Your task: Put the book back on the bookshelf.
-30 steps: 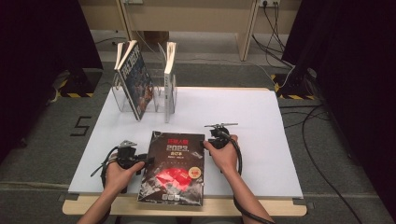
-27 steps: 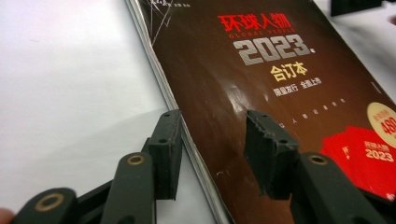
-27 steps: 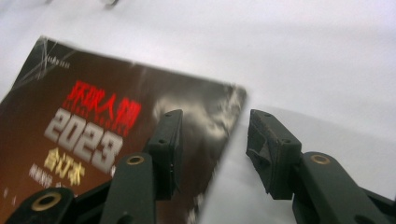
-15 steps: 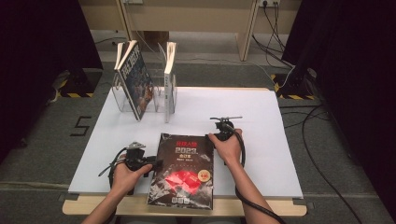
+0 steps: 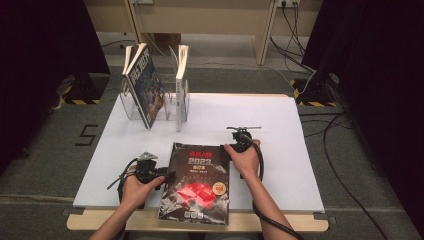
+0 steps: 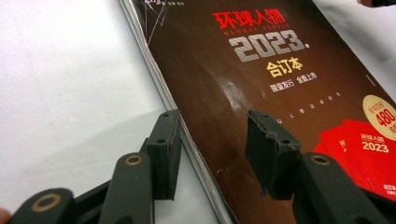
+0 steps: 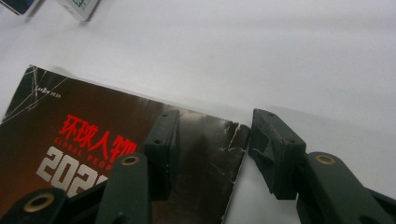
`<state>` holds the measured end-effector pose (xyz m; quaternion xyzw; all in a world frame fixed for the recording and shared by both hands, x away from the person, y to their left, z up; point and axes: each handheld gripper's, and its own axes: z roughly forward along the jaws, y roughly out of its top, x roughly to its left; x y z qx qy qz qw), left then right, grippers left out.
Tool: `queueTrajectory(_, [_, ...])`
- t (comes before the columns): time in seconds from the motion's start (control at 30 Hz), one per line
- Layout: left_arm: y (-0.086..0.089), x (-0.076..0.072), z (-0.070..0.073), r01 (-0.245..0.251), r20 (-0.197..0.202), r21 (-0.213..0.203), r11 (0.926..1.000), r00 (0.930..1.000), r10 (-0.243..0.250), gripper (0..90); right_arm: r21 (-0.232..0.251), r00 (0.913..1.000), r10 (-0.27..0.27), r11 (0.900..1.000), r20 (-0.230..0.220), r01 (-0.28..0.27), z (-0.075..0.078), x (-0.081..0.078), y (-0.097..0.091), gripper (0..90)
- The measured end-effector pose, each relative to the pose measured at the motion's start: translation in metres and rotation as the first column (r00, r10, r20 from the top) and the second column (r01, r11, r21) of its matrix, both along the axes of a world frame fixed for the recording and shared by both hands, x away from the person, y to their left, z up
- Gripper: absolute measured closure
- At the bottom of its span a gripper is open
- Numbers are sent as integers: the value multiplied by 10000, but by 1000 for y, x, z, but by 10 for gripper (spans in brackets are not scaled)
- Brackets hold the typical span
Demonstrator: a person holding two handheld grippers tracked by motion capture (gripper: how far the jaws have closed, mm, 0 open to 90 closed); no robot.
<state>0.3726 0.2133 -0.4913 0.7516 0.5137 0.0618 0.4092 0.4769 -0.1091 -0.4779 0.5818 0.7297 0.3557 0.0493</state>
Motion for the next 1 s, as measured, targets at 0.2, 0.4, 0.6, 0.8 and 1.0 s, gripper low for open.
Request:
queueTrajectory(0.2, [0, -1, 0, -21, 52, 30, 10000, 10000, 21, 560, -121, 9999, -145, 9998, -38, 145, 1, -6, 2, 538])
queueTrajectory(0.4, [0, -1, -1, -41, 90, -15, 10000, 10000, 41, 560, 304, 9997, -238, 9993, -38, 239, -1, -4, -4, 589])
queueTrajectory(0.6, [-1, -1, -1, -78, 67, -5, 10000, 9999, 78, 560, 365, 9994, -353, 9987, -67, 355, -2, -1, -3, 562])
queueTrajectory(0.8, [-2, -3, -1, -116, 182, 108, 9999, 9998, 114, 559, 590, 9987, -482, 9971, -164, 490, -3, -4, -4, 573])
queueTrajectory(1.0, [-2, -3, -1, -117, 187, 95, 9999, 9998, 115, 561, 622, 9987, -392, 9972, -335, 412, -2, -5, -6, 592])
